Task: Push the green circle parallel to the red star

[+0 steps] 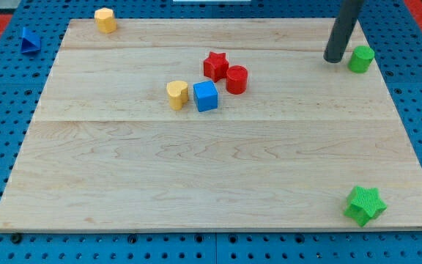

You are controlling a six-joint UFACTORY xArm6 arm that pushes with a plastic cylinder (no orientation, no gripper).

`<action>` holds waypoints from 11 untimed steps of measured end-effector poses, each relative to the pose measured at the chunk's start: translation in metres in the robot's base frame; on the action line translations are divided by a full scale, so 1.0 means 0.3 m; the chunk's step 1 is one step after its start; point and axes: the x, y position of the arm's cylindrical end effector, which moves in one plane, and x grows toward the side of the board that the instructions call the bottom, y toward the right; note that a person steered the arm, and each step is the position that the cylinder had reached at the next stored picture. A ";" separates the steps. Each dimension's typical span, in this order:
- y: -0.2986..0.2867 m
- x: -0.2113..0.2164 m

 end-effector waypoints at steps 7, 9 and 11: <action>0.150 -0.084; 0.408 -0.037; -0.206 -0.035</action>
